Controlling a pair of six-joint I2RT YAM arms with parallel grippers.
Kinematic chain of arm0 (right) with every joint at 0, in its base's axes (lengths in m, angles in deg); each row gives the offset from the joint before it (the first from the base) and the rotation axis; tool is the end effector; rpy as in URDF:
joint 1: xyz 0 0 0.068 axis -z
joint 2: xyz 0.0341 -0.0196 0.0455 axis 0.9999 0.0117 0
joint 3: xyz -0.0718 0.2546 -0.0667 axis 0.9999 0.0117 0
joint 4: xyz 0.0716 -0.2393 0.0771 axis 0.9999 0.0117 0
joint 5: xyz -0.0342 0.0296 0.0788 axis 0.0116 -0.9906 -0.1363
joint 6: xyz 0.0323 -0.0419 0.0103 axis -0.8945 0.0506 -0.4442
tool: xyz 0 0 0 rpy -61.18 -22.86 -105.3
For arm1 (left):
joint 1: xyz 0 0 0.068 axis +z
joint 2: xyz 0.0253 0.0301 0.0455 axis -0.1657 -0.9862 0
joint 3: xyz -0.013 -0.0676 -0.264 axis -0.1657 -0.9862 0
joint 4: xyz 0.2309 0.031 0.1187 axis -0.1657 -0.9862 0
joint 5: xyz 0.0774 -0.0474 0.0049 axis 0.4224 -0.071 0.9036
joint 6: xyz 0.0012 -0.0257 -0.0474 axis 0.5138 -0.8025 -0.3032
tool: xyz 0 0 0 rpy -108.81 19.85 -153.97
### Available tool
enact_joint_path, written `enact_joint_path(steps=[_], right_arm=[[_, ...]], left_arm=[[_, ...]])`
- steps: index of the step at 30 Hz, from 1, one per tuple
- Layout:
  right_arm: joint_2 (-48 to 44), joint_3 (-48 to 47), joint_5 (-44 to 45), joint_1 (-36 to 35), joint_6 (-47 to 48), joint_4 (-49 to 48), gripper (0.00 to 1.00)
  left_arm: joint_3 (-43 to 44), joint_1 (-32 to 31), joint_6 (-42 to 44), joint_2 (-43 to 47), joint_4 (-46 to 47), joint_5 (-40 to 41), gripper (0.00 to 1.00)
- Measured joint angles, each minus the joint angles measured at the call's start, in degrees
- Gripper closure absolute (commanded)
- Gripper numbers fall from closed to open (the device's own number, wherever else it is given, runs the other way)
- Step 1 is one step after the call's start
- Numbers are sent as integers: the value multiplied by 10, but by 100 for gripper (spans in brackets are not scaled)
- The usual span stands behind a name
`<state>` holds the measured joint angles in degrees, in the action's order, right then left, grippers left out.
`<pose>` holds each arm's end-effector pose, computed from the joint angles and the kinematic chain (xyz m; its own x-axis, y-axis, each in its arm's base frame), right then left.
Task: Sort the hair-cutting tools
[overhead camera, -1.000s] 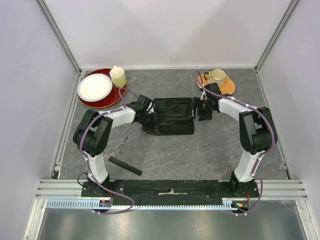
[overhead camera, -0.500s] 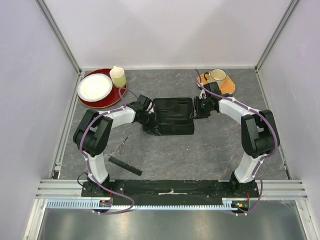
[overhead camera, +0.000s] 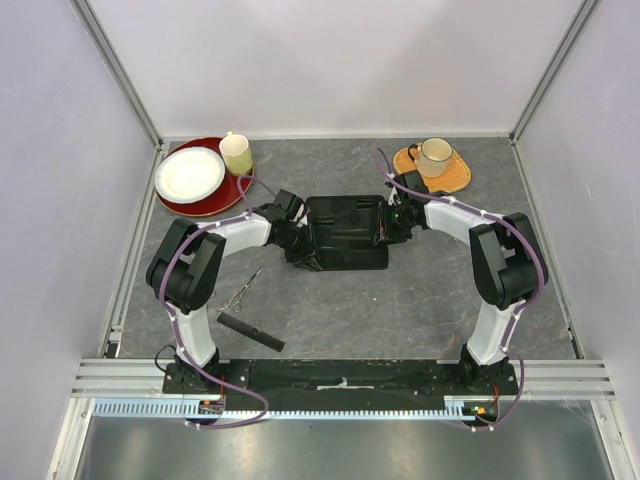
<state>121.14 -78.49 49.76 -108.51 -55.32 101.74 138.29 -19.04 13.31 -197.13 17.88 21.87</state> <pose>0.3509 0.1309 0.1646 -0.9314 0.0427 -0.3614 -0.0973 0.9277 0.3605 0.3085 -0.1839 0.1385 -0.9902 -0.0956 -0.1020 -0.0274 0.8483 -0.5287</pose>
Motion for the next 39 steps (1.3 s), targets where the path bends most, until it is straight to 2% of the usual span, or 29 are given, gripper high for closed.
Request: enact_joint_path(steps=[14, 17, 21, 23, 31, 39], right_arm=[[15, -9, 12, -23, -6, -23, 66], [15, -12, 15, -24, -6, -19, 62], [15, -23, 17, -29, -6, -7, 52], [13, -31, 17, -31, -7, 2, 52], [-69, -82, 15, -35, -1, 39, 43], [-155, -101, 23, -57, 12, 43, 36]], left_arm=[[1, 0, 0, 0, -2, 0, 75], [1, 0, 0, 0, -2, 0, 74], [3, 0, 0, 2, -5, 1, 70], [4, -2, 0, 6, -7, 8, 67], [35, -6, 2, 59, -25, 114, 57], [50, -3, 3, 193, -62, 242, 46]])
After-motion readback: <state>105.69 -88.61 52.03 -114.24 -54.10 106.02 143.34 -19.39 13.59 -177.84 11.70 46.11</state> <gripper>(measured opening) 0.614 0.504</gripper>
